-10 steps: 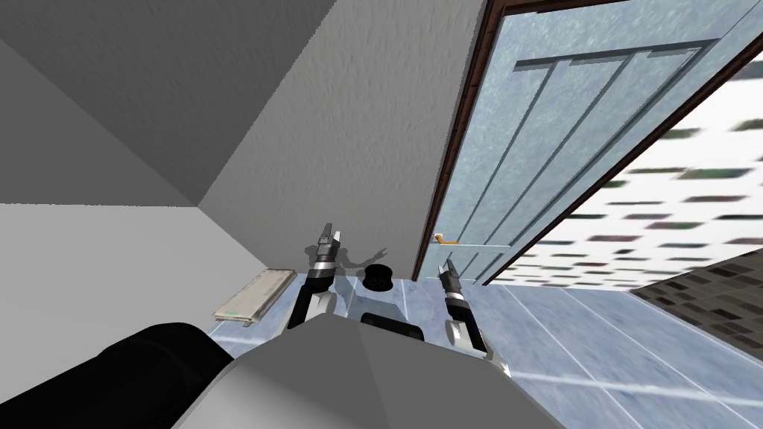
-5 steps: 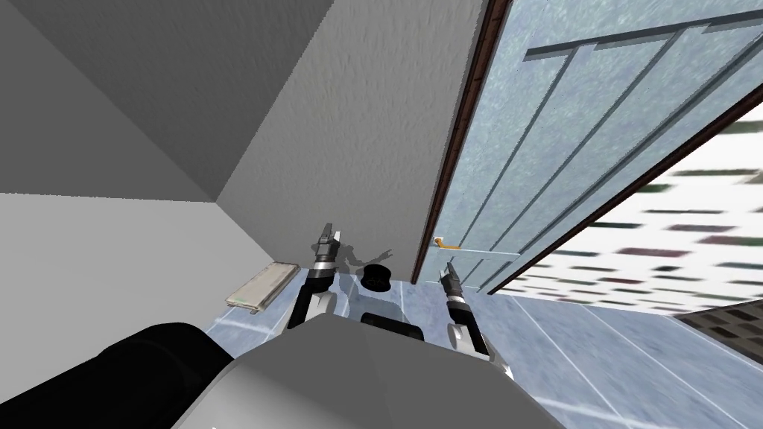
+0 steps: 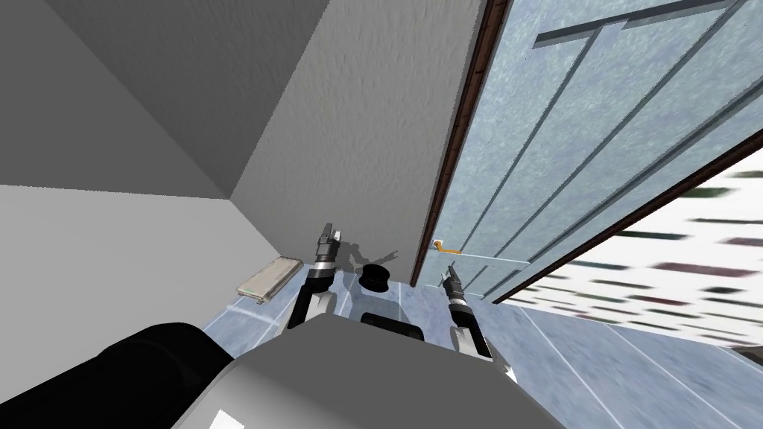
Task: Pull the door open
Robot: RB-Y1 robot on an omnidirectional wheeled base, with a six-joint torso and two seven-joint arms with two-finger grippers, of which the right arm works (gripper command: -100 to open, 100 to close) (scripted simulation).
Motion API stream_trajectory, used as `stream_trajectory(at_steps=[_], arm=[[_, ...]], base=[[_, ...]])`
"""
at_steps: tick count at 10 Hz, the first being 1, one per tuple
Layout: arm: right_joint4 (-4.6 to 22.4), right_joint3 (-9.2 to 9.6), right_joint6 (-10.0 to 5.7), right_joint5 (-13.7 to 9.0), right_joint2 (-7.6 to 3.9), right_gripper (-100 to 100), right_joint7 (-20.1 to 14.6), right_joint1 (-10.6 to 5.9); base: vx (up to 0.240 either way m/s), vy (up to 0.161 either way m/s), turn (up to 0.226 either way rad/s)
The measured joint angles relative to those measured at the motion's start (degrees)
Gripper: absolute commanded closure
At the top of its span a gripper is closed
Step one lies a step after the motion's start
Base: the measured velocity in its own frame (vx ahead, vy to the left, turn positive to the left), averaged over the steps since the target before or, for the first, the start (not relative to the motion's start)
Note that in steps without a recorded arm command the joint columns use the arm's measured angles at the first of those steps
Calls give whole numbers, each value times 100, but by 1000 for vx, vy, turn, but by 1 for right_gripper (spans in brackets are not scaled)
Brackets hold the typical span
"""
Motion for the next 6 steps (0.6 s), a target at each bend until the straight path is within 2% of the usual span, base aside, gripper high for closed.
stream_trajectory(at_steps=[4,6], arm=[[555,76,-82,-111,-62,-100,13,-208],[761,115,-106,-171,-106,-100,29,-255]], base=[[32,-138,137],[20,-96,58]])
